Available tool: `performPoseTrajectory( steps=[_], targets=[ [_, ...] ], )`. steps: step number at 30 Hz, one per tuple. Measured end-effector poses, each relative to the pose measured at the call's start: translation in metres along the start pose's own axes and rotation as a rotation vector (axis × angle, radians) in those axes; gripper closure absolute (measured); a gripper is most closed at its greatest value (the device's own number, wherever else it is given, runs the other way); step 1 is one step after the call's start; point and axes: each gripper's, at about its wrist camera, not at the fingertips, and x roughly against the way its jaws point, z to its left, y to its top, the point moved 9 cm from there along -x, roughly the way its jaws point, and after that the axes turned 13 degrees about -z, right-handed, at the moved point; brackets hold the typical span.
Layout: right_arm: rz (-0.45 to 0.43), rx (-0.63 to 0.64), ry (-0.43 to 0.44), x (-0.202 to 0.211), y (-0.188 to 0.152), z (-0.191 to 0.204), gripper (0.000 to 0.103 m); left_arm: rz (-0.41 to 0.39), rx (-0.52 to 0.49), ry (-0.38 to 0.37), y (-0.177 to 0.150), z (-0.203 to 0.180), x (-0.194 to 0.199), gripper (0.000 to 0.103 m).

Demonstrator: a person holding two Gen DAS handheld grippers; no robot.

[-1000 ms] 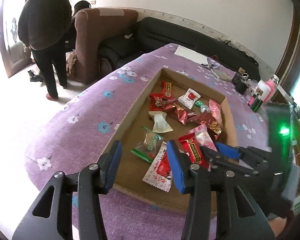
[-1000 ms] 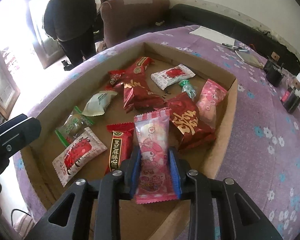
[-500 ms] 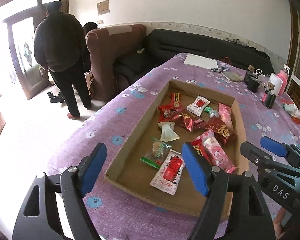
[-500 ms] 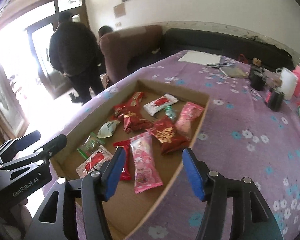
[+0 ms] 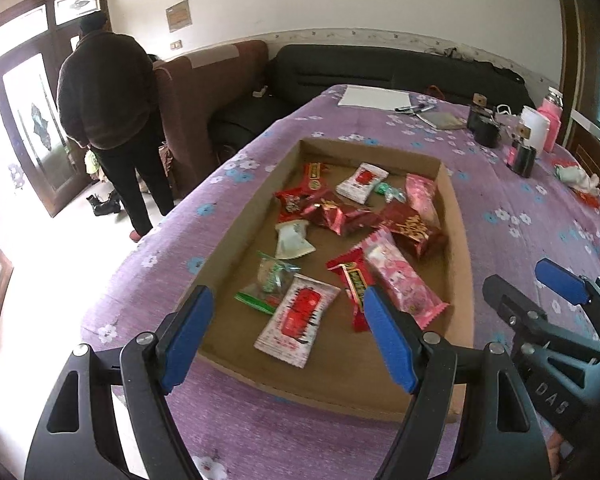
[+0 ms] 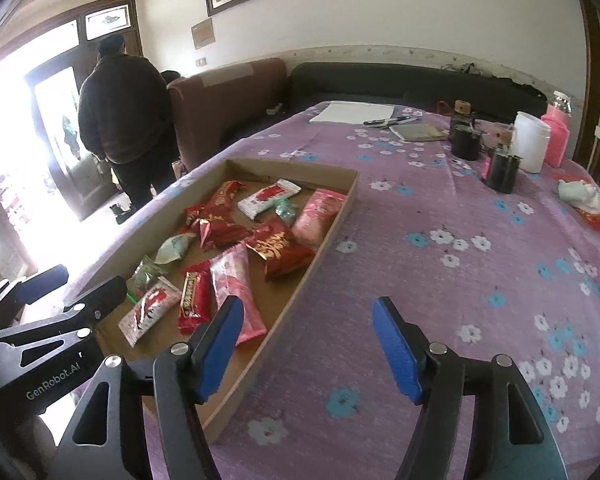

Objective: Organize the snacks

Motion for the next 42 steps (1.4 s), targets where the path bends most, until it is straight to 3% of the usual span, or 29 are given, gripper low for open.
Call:
performPoseTrajectory(
  steps=[18, 42],
  targets=[
    [-0.025, 0.004, -0.041, 0.015, -0.009, -0.020, 0.030, 0.026, -0.036, -0.039, -0.005, -0.025, 0.006, 0.025],
    [-0.029, 0.013, -0.072, 0.017, -0.011, -0.019, 0.023, 0.081, 0.016, -0.081, -0.015, -0.021, -0.003, 0.025]
  ],
)
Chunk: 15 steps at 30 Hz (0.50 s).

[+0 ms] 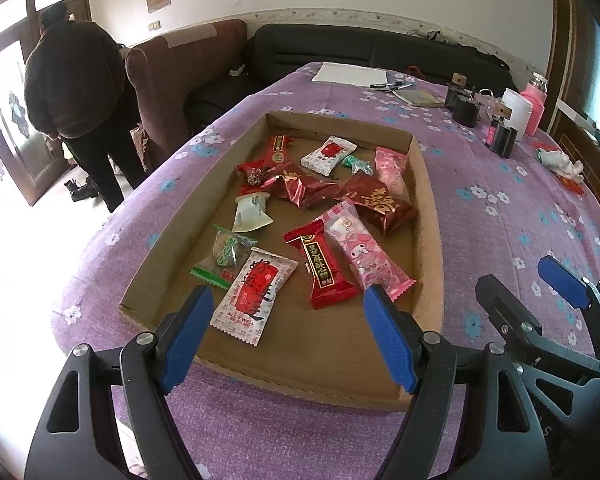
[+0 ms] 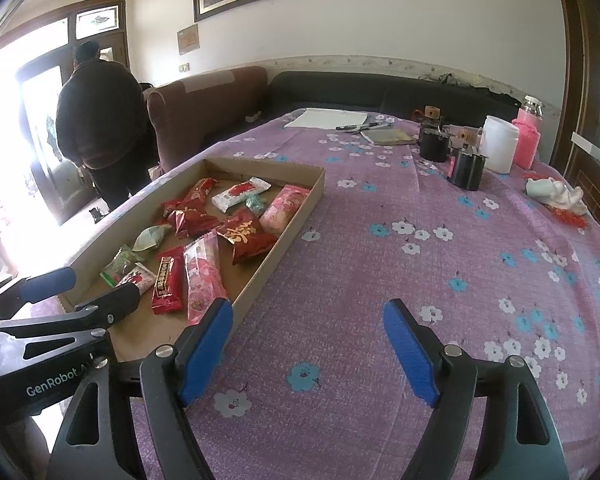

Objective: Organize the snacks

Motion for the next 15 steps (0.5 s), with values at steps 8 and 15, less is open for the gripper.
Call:
performPoseTrajectory(
  steps=[8, 15],
  targets=[
    [-0.010, -0.006, -0.013, -0.001, 0.000, -0.003, 0.023, -0.032, 0.054, -0.003, 0.005, 0.011, 0.003, 0.025],
    [-0.003, -0.028, -0.022, -0.003, -0.002, -0.005, 0.023, -0.084, 0.120, -0.001, 0.014, 0.024, 0.011, 0.025]
  ],
)
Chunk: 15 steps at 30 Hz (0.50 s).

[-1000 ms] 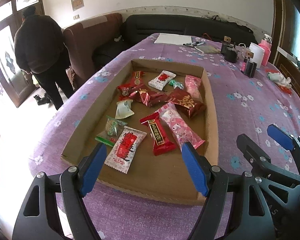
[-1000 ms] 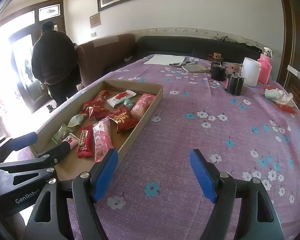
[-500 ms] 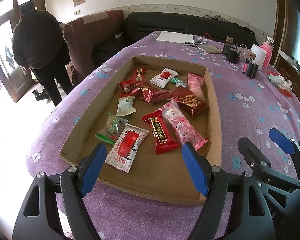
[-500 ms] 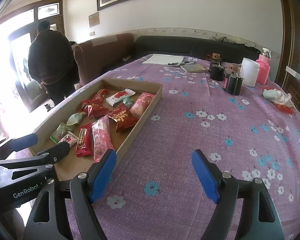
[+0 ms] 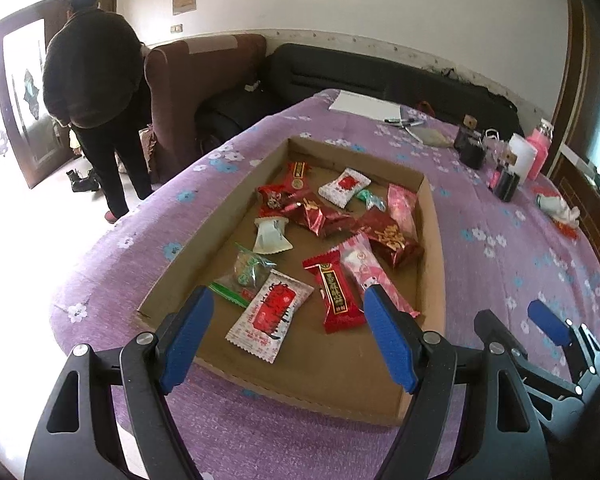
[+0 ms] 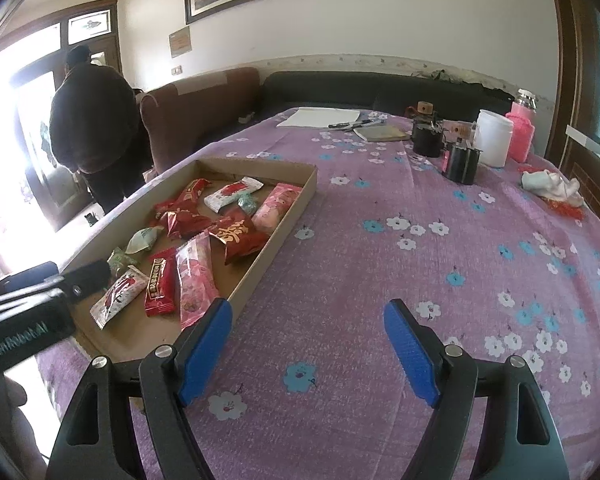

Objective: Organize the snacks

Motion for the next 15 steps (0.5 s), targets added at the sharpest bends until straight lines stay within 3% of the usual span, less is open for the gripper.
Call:
performPoseTrajectory(
  steps=[8, 15],
  targets=[
    [-0.019, 0.004, -0.022, 0.005, 0.002, 0.000, 0.022, -0.048, 0.037, 0.012, 0.007, 0.008, 0.007, 0.025],
    [-0.062, 0.033, -0.029, 0.019, 0.008, 0.005, 0.022, -0.240, 0.086, 0.077, 0.035, 0.023, 0.045, 0.025]
  ],
)
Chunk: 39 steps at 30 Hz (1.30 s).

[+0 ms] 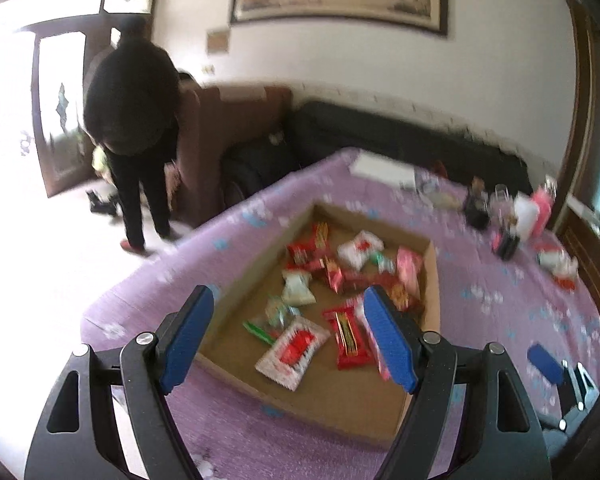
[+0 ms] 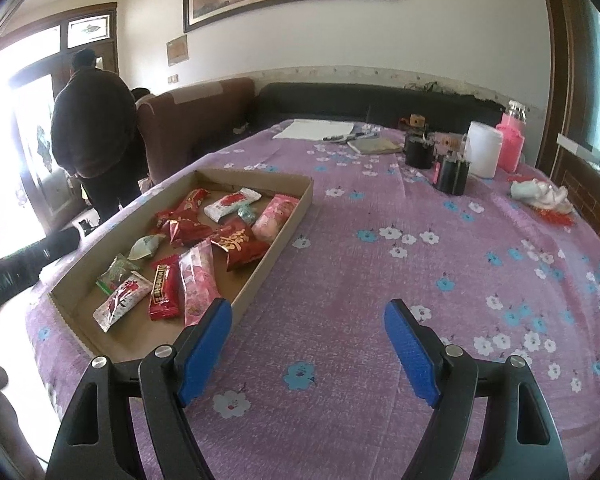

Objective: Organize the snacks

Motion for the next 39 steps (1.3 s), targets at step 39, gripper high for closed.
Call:
performPoseTrajectory(
  steps=[39],
  targets=[
    [-0.088, 0.232, 0.141, 0.021, 0.022, 0.095, 0.015, 0.091, 0.048, 0.074, -0.003, 0.049, -0.002, 0.000]
  ],
)
